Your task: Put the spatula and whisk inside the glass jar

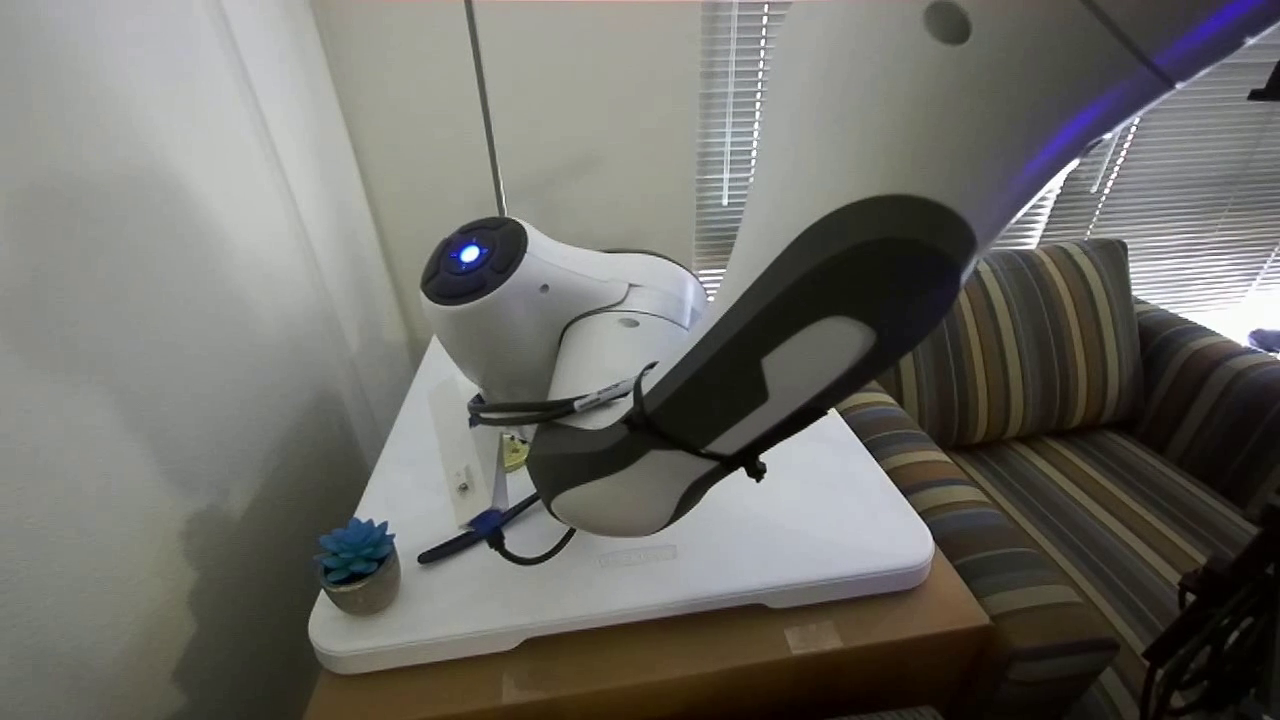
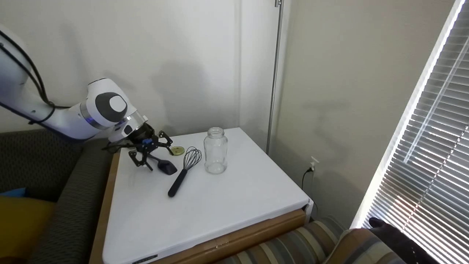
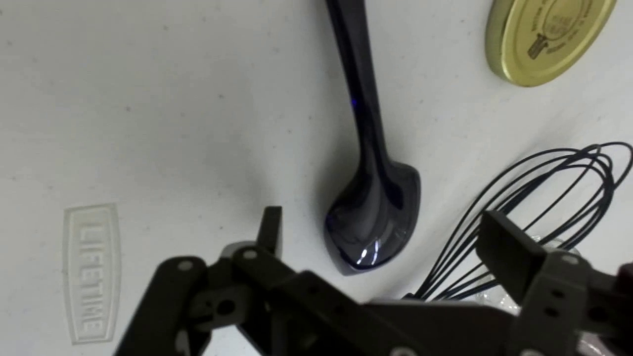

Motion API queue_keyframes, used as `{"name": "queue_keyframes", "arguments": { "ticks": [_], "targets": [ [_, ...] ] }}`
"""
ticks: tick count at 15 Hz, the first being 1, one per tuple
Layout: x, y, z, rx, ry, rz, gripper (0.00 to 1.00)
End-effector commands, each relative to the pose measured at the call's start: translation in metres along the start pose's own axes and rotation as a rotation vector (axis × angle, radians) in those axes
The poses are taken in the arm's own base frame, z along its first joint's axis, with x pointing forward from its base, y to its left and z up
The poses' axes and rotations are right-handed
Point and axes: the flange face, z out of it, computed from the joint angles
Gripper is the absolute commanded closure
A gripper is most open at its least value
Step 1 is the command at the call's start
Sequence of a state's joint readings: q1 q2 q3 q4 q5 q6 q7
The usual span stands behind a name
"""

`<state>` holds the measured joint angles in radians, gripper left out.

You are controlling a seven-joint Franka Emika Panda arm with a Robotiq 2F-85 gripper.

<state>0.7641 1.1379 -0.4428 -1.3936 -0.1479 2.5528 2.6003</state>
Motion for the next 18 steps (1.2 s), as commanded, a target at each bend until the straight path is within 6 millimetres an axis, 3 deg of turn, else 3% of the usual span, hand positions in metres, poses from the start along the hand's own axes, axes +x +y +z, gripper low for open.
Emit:
{"name": "queue_keyframes", "arguments": {
  "ticks": [1,18],
  "targets": [
    [-0.005,0.001,0.006,0.006,-0.03,0.028,0.0],
    [-0.003,0.004,0.036,0.004,0.01,0.067,0.0]
  ]
}}
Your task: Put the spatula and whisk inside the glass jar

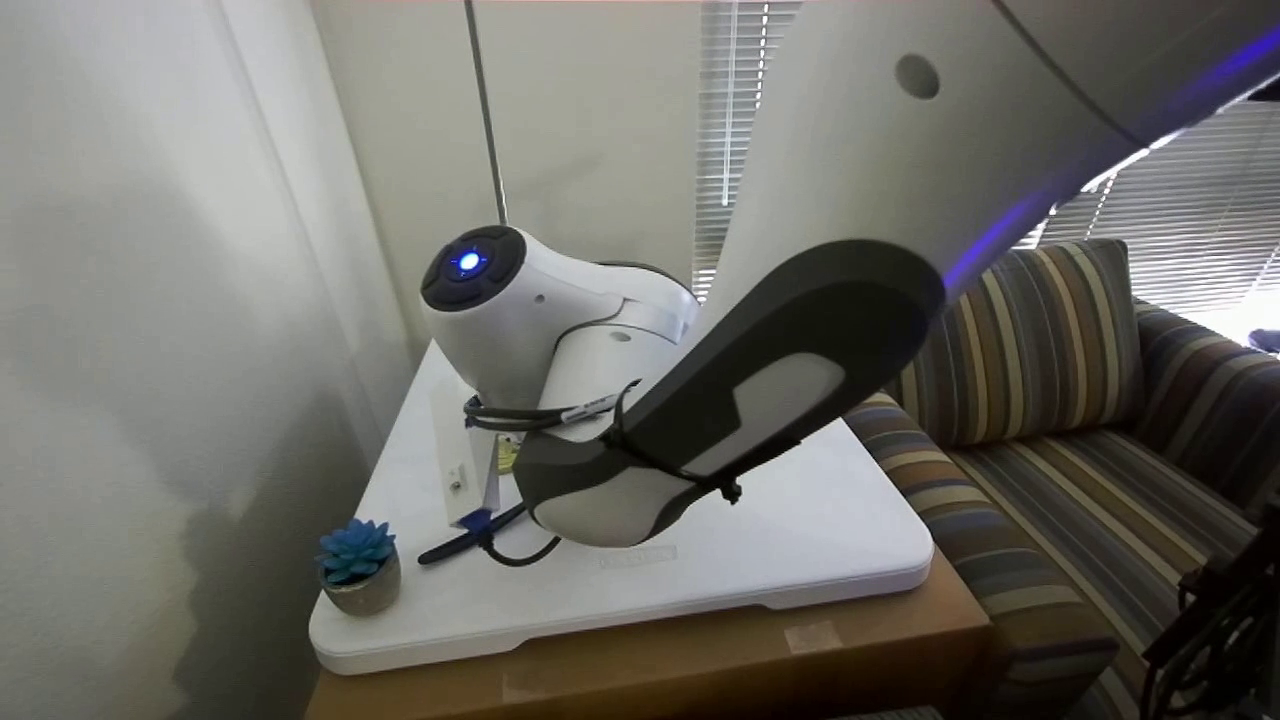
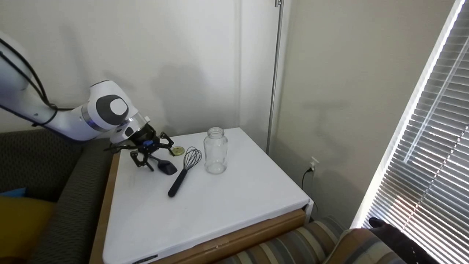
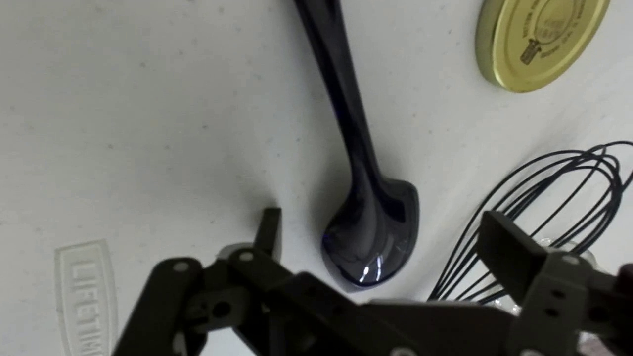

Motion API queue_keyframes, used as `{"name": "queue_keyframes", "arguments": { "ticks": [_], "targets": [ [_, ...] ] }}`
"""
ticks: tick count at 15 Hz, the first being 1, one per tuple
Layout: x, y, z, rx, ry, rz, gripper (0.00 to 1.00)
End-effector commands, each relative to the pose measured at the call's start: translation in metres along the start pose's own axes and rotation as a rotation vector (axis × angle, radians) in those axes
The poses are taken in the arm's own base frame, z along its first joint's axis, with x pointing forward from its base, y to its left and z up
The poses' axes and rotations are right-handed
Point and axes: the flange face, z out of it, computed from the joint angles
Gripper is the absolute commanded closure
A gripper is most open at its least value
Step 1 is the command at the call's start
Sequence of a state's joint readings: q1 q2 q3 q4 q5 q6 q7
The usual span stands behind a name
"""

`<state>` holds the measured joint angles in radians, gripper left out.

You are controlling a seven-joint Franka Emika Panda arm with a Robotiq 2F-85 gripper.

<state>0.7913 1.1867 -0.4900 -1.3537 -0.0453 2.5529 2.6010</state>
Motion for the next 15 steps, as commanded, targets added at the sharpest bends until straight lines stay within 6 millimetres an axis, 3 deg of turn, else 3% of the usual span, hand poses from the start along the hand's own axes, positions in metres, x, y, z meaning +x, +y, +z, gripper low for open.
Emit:
{"name": "queue_keyframes", "arguments": {
  "ticks": [1,3,6,9,13,15],
  "targets": [
    [0.0025,0.0054,0.0286,0.008,0.018,0.011,0.0],
    [0.0034,0.0044,0.0295,0.01,0.019,0.015,0.06],
    [0.0039,0.0022,0.03,0.016,0.021,0.015,0.39],
    [0.004,0.006,0.03,0.02,0.023,0.013,0.61],
    [0.0011,0.0072,0.0272,0.037,0.026,0.006,0.7],
    [-0.0005,0.0068,0.0244,0.046,0.026,0.001,0.83]
  ]
}}
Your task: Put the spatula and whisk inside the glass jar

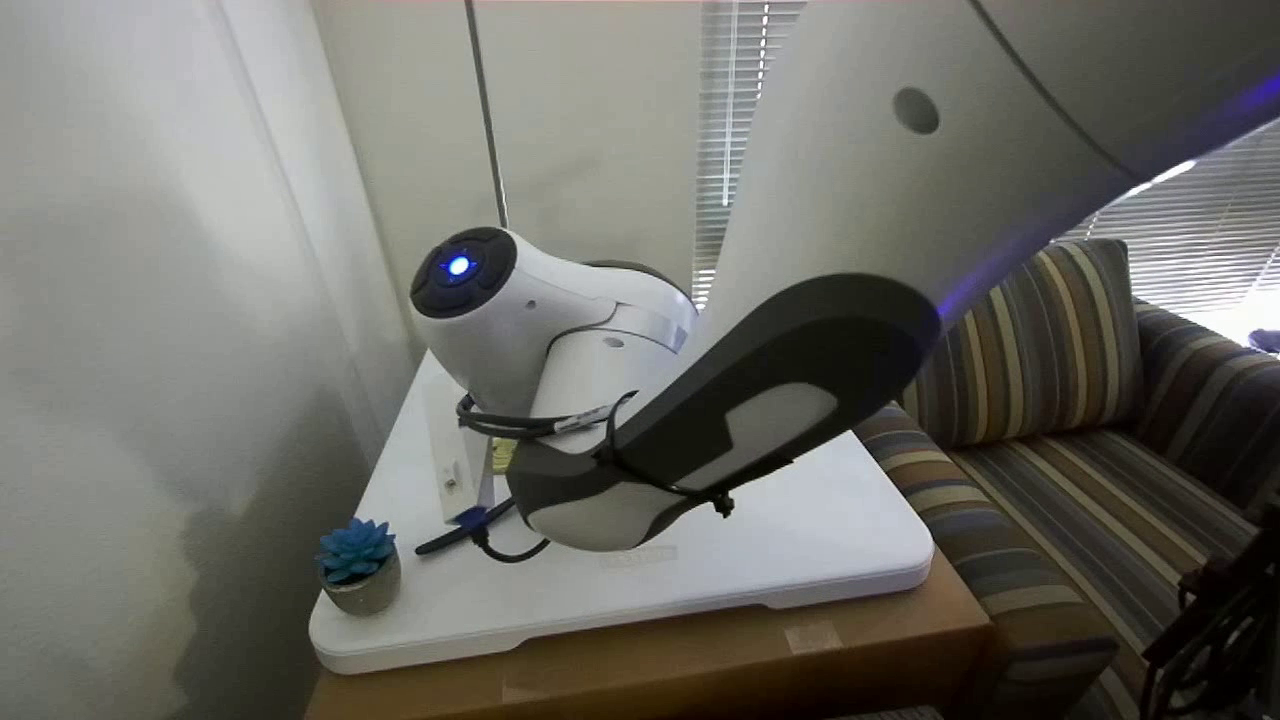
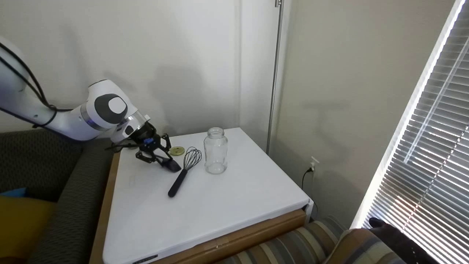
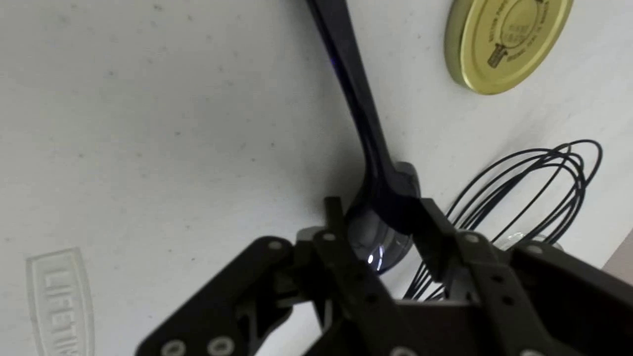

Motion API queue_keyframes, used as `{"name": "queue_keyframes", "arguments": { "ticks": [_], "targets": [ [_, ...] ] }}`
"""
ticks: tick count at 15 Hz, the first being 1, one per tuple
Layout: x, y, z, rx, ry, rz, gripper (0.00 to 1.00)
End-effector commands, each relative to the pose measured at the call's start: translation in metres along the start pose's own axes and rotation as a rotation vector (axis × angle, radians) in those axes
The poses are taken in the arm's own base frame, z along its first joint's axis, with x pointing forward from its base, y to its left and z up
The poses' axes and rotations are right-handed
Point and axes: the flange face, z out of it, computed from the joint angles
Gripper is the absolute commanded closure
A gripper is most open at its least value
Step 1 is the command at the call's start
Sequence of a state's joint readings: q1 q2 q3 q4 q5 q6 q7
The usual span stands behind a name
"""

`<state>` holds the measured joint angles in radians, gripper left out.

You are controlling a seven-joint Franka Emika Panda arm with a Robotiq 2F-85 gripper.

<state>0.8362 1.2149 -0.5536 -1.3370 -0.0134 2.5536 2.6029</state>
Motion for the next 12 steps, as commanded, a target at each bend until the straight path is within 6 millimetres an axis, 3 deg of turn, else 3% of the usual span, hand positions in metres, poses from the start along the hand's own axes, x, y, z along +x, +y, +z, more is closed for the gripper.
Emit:
{"name": "queue_keyframes", "arguments": {
  "ticks": [1,5,12],
  "targets": [
    [0.0029,0.0097,0.0283,0.003,0.016,0.0,0.86],
    [0.0047,0.0017,0.0265,0.016,0.019,0.002,0.94],
    [0.0071,0.0005,0.0241,0.039,0.029,0.01,0.97]
  ]
}}
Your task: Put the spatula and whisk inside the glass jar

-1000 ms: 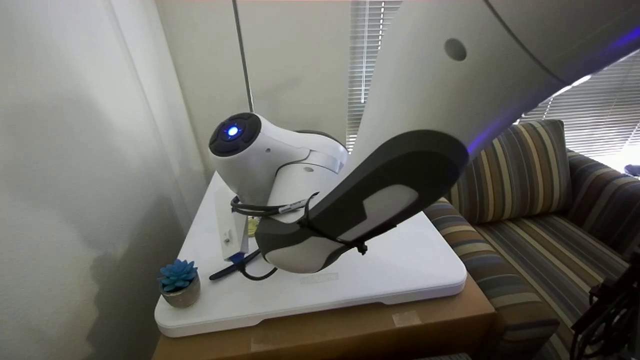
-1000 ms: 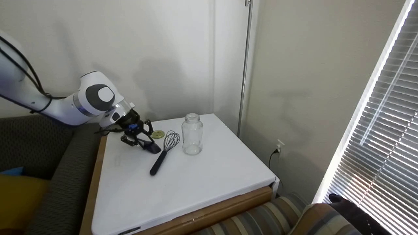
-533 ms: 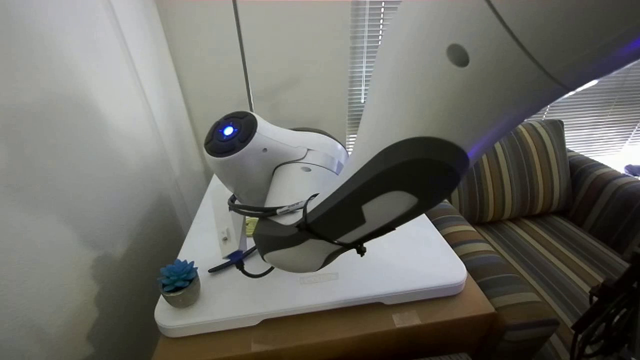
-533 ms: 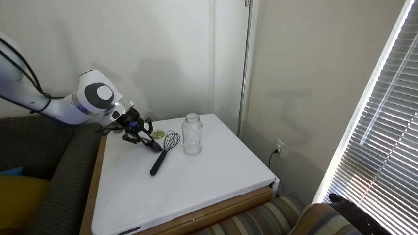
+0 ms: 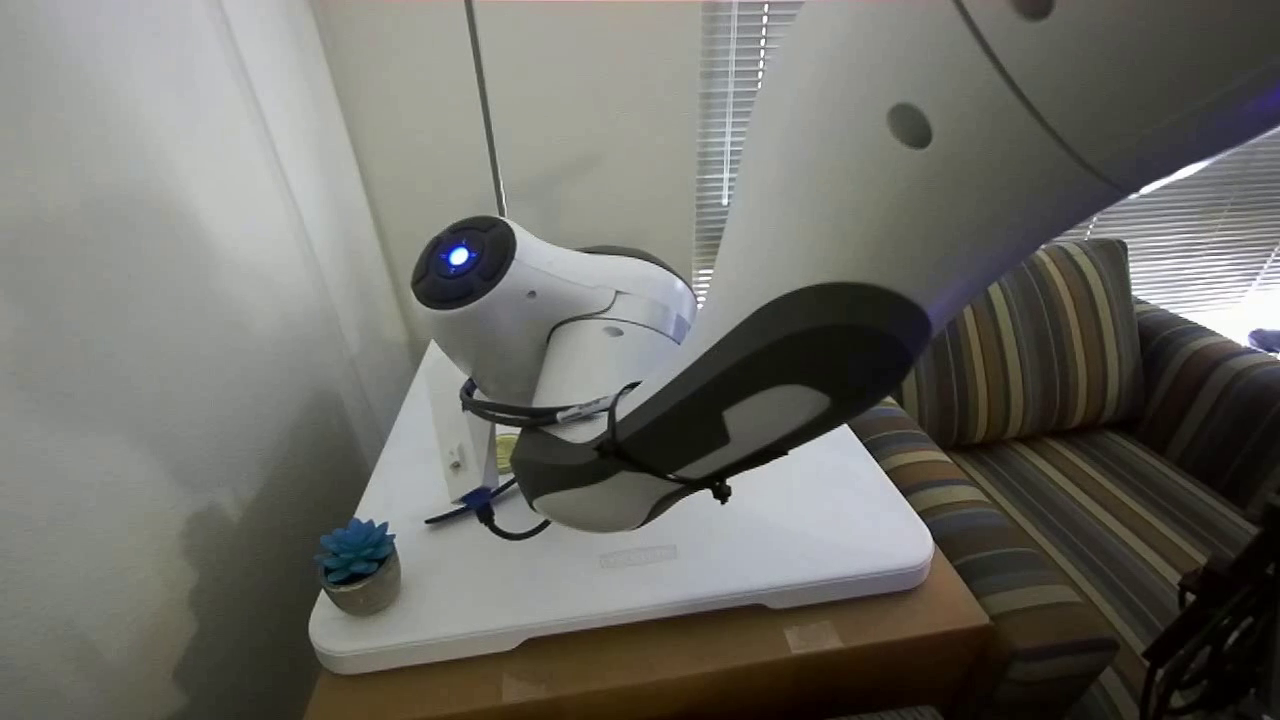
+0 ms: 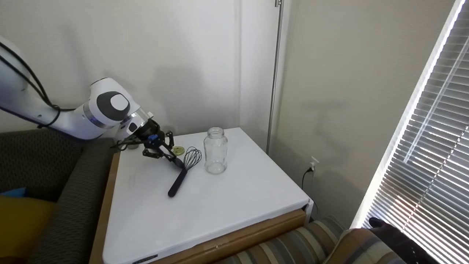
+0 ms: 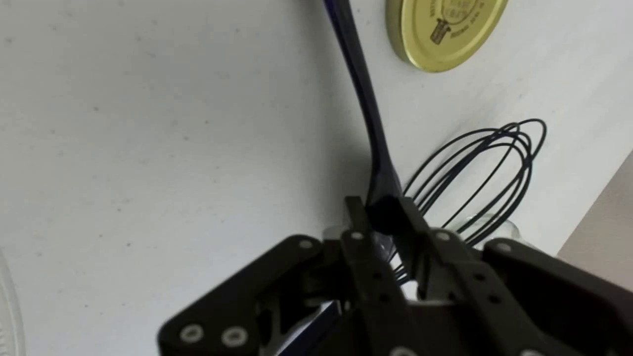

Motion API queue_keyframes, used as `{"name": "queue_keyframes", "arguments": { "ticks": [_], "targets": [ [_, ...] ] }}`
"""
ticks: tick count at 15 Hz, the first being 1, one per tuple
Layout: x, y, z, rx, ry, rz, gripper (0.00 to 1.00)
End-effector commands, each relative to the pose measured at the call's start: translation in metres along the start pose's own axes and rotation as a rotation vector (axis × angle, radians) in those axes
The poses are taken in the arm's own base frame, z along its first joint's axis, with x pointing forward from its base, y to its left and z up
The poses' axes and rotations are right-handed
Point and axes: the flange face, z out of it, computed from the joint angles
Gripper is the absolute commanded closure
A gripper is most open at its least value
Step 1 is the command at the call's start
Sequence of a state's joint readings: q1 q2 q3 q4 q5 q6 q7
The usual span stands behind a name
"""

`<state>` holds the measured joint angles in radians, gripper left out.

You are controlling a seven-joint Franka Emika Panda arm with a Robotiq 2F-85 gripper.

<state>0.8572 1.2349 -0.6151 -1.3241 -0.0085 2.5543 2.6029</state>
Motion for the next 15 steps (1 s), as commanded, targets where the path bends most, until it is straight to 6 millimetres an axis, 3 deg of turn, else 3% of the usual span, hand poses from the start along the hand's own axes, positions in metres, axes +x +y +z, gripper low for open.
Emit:
{"name": "queue_keyframes", "arguments": {
  "ticks": [1,15],
  "targets": [
    [0.0,0.017,0.024,-0.012,0.005,0.015,0.96],
    [0.002,0.003,0.004,0.056,0.013,0.084,0.98]
  ]
}}
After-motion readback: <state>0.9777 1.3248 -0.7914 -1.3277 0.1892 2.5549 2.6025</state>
